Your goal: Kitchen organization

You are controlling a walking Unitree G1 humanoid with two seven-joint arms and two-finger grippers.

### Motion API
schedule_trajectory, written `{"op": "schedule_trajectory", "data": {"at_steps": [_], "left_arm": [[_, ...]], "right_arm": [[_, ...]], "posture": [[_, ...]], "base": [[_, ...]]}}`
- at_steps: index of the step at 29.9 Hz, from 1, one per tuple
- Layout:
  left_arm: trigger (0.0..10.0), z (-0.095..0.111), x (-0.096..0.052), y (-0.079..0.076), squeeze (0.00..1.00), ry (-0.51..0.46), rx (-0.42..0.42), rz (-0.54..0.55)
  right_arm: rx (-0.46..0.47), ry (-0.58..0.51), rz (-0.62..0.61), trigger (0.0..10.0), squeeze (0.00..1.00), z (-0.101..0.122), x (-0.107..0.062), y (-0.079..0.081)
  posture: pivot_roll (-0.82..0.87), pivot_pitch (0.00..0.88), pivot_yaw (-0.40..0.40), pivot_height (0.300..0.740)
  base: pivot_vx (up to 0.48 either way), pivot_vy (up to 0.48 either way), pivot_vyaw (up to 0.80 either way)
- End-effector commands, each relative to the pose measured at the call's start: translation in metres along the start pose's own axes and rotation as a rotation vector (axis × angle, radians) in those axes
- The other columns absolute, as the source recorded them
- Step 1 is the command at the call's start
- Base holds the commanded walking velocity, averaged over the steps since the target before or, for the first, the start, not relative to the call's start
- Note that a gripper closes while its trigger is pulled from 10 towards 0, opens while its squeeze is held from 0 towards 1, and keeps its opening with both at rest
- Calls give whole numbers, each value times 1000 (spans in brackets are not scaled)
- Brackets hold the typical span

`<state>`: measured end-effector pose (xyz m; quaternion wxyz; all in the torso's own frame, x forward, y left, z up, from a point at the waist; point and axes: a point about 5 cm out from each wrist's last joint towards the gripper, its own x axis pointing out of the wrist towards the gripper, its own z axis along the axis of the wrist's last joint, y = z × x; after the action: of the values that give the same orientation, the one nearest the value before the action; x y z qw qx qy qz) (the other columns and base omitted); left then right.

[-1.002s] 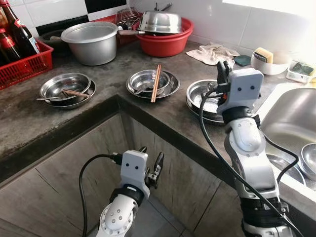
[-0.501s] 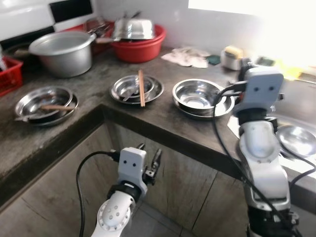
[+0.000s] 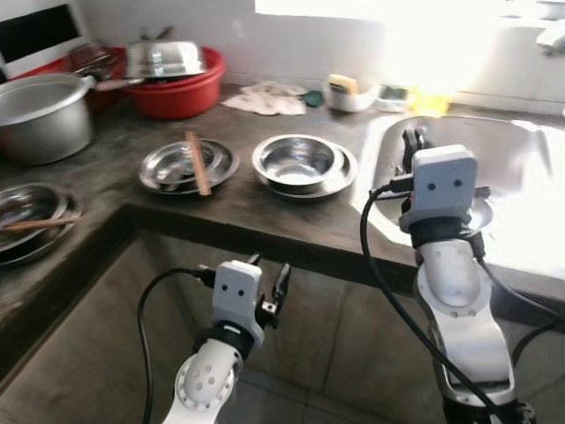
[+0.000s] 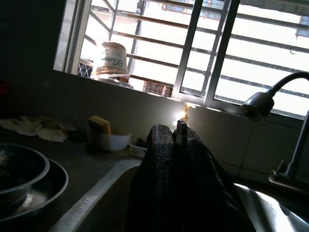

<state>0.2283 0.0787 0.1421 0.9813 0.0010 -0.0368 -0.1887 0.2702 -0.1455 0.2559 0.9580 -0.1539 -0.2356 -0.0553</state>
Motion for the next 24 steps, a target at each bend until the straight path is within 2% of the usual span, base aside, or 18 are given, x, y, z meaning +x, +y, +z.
{"op": "schedule_trajectory", "data": {"at_steps": [1,8,12,13,24], "left_arm": [[10000,1,-1,-1,0,-7,18,-13],[10000,1,-2,-3,0,-5,26,-22],[10000,1,-1,-3,0,-3,27,-26],[10000,1,-2,-3,0,-4,23,-25],[10000,0,-2,-2,0,-1,11,-10]], "right_arm": [[8,-13,9,0,0,4,0,1],[-7,-17,19,0,0,3,4,1],[-1,-13,43,196,0,5,8,3],[-1,-10,55,10000,0,4,9,3],[38,-8,98,10000,0,5,21,6]], "posture": [[57,77,22,740],[57,81,23,740],[58,81,23,740],[61,81,20,740],[65,83,17,740]], "base": [[0,0,-781],[269,-292,-779],[360,-313,0],[394,-270,0],[440,-47,0]]}}
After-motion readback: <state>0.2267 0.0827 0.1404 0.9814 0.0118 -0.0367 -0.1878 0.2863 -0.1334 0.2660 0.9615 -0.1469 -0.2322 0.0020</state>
